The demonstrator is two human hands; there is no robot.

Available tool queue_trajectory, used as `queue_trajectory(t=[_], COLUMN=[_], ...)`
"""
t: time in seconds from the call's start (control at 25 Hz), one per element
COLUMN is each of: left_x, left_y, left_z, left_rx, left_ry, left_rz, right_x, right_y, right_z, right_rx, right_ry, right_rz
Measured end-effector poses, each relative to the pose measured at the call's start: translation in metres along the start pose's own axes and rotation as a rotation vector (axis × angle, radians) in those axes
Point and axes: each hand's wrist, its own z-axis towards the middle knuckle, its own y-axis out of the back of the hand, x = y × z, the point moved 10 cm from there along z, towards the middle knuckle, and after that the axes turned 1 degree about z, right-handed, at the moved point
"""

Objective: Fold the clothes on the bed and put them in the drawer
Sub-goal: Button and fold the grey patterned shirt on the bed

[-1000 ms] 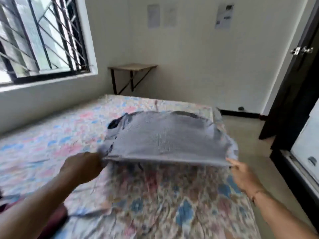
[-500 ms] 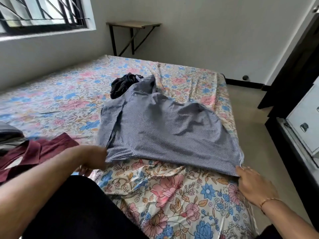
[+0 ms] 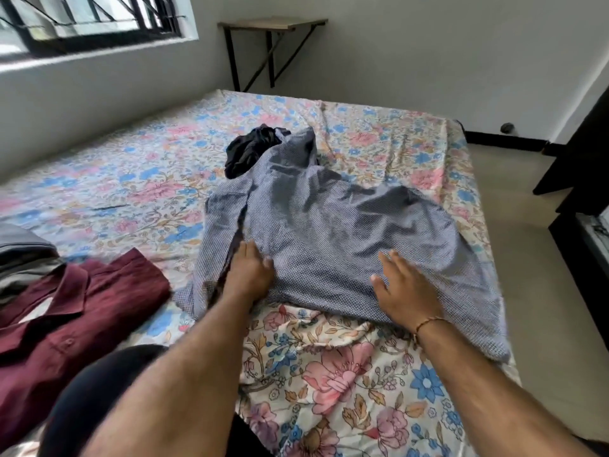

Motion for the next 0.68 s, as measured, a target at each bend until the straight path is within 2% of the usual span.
queue_trajectory(t=[0.12,0.24,0.32,0.36,0.4,0.44,0.52,0.6,0.68], left_x=[0.040,0.066,0.054,0.030,-0.006,-0.050,-0.121,-0.122,-0.071], left_y=[-0.013,-0.002,0.007,0.014,0.014,0.004,-0.047,-0.086,-0.068], left_z=[-0.006,-0.008,-0.010,-0.010,-0.006,-0.003,-0.003,0.006,0.030], left_rx=[0.060,0.066,-0.012,-0.106,-0.187,-0.187,0.031,0.188,0.153], left_ry=[0.072,0.239,0.278,0.205,0.051,-0.147,-0.468,-0.492,-0.348], left_rz=[0.161,0.142,0.161,0.220,0.283,0.326,0.402,0.482,0.473], right_x=[-0.056,-0.111,-0.127,-0.122,-0.105,-0.079,-0.025,-0.015,-0.056], right_y=[-0.014,-0.002,0.003,0.005,0.010,0.012,0.001,-0.023,-0.023], right_z=[0.003,-0.017,-0.026,-0.023,-0.013,-0.001,0.023,0.034,0.037], right_rx=[0.044,0.057,0.083,0.052,-0.016,-0.084,-0.096,-0.021,0.014], right_ry=[-0.107,-0.304,-0.407,-0.414,-0.361,-0.264,-0.041,0.031,-0.063], right_rz=[-0.234,-0.203,-0.151,-0.160,-0.178,-0.187,-0.182,-0.210,-0.253])
